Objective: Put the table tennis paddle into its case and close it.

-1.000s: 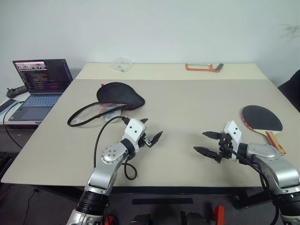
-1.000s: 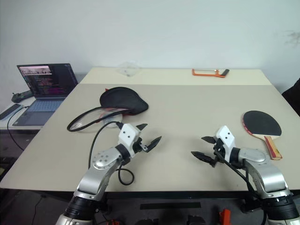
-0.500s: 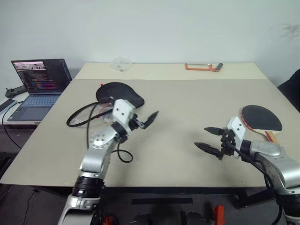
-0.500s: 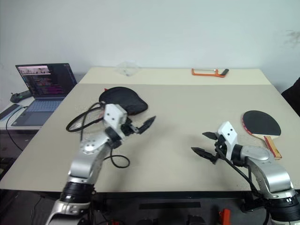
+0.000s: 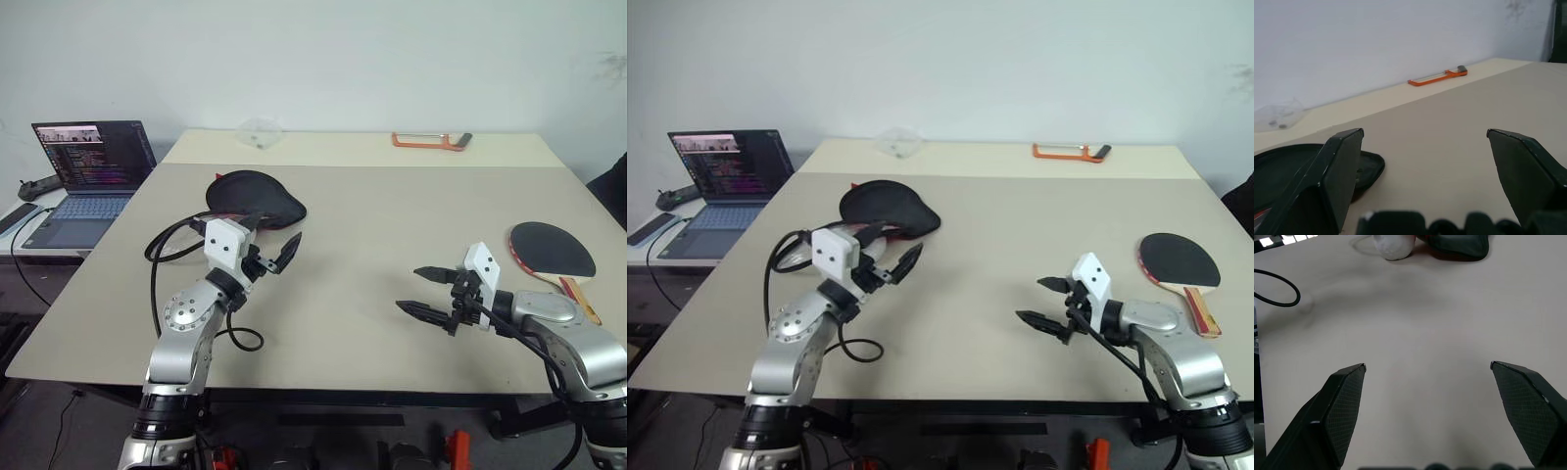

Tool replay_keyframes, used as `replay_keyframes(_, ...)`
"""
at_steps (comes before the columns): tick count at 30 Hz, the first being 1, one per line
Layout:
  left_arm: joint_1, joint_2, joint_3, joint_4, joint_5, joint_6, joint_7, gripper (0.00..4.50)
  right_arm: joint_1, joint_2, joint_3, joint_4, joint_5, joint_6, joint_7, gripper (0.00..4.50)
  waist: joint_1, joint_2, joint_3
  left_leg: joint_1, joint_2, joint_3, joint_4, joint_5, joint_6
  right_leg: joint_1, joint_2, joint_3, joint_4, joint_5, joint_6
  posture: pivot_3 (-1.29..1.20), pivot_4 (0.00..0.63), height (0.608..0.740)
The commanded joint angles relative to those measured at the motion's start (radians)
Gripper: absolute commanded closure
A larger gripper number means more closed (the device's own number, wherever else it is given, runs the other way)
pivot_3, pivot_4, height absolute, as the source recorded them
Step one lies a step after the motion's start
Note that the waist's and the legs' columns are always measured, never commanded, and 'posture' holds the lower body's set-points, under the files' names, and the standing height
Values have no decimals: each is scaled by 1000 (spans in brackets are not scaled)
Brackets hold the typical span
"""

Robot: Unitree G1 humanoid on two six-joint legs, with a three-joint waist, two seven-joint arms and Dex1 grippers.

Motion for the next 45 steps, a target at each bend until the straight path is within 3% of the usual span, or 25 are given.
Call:
replay_keyframes(1, -3, 9, 3, -93, -19, 9, 1, 100, -8, -2, -8, -6, 5, -24, 8, 1, 0, 0, 0, 0, 0, 0, 0, 0, 0, 0, 0, 0, 0, 0, 0, 0, 150, 740)
replay_keyframes(7, -90, 42, 95, 9, 44, 16, 128, 100, -35, 5, -24, -7, 39, -2, 9, 1, -2, 0, 0, 1, 0, 0, 0, -1, 2, 0, 0, 0, 1, 0, 0, 0, 150, 740)
replay_keyframes(14, -131, 100, 105, 79, 33, 108, 106, 100, -111, -15, -39, -122, 140, 59, 35, 1, -5, 0, 0, 0, 0, 0, 0, 0, 0, -1, 0, 0, 0, 0, 0, 0, 150, 740)
replay_keyframes(21, -204, 141, 68, 217, 69, 143, 76, 100, -263, 13, -51, -151, 198, 102, -24, 1, -3, -1, 0, 0, 0, -2, 0, 0, 0, 0, 0, -1, 0, 0, 0, 0, 150, 740)
replay_keyframes(33, -298, 133, -24, 388, 118, 127, 11, 100, -226, 34, -41, -128, 172, 59, -55, 1, -4, -1, 1, -1, 0, -1, 0, 0, 0, -2, 0, -1, 0, 0, 0, 0, 150, 740)
replay_keyframes(38, -330, 140, -38, 452, 130, 62, -37, 1344, -211, 37, -54, -107, 163, 37, -63, 0, -6, -1, 1, -1, 0, -1, 0, 0, 0, -2, 0, -1, 0, 0, 0, 0, 150, 740)
replay_keyframes(45, -362, 152, -35, 542, 152, 9, -61, 4054, -213, 27, -72, -121, 179, 57, -87, 0, -6, -1, 1, -1, 0, -1, 0, 0, 0, -2, 0, -1, 0, 0, 0, 0, 150, 740)
